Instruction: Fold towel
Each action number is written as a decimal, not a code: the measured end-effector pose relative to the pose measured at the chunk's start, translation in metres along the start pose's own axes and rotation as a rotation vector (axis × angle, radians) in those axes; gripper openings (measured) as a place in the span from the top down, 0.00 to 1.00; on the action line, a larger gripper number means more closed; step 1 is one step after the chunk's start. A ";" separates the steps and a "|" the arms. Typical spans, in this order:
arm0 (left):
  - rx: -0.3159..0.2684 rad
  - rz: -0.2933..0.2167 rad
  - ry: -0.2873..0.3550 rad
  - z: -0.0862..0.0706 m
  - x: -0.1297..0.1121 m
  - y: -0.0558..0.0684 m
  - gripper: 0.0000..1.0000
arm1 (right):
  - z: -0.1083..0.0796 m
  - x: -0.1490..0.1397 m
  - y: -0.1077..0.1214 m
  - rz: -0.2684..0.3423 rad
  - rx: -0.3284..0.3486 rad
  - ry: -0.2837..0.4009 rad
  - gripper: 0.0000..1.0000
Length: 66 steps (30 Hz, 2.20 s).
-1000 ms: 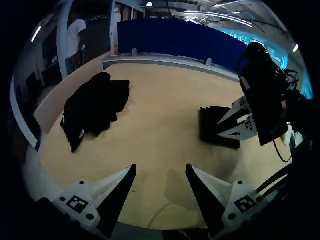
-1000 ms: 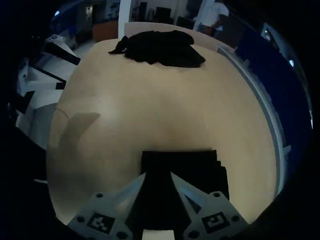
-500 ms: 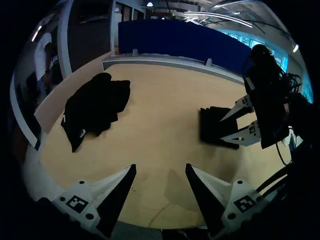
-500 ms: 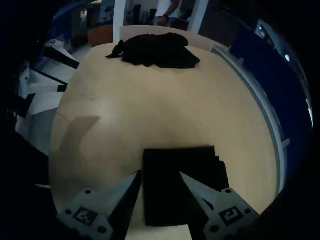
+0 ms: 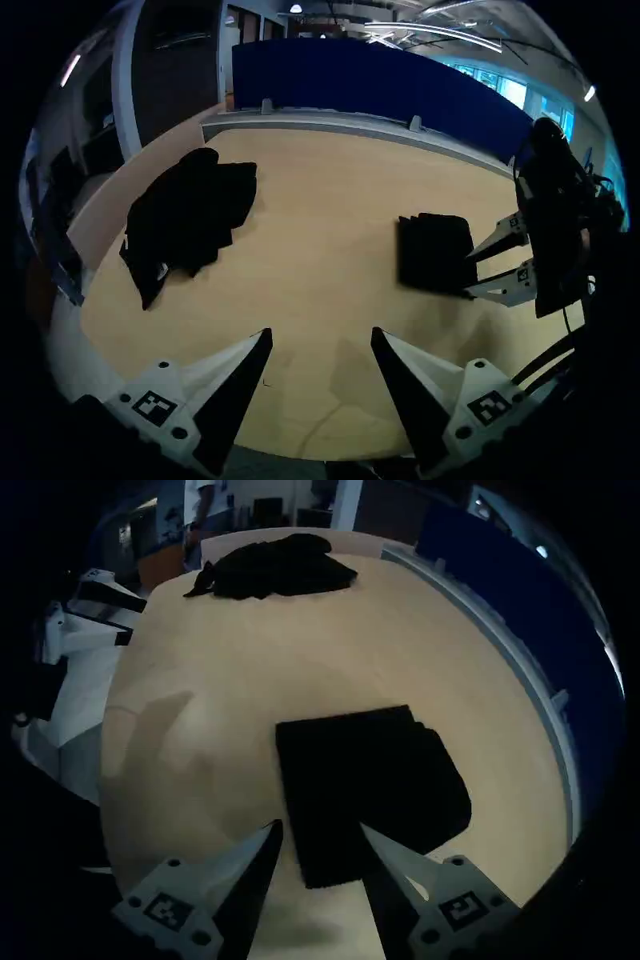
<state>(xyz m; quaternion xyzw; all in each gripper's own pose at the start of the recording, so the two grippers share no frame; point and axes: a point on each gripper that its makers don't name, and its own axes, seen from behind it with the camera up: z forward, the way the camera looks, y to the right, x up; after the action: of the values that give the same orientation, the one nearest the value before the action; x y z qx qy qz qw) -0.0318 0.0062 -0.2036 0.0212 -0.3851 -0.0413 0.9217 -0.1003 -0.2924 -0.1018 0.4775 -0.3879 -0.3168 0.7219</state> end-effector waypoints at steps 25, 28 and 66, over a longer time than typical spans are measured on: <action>-0.011 0.012 -0.003 0.006 0.004 0.007 0.09 | -0.017 -0.051 0.002 0.188 -0.076 -0.034 0.37; -0.011 0.009 -0.004 0.007 0.003 0.007 0.08 | -0.014 -0.053 0.000 0.208 -0.079 -0.038 0.39; -0.009 0.014 -0.014 0.009 -0.001 0.008 0.09 | -0.004 -0.055 -0.003 0.377 -0.100 0.011 0.95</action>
<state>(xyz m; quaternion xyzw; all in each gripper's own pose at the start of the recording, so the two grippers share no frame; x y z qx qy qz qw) -0.0384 0.0144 -0.1973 0.0140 -0.3914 -0.0368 0.9194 -0.1244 -0.2458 -0.1202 0.3616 -0.4505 -0.1921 0.7933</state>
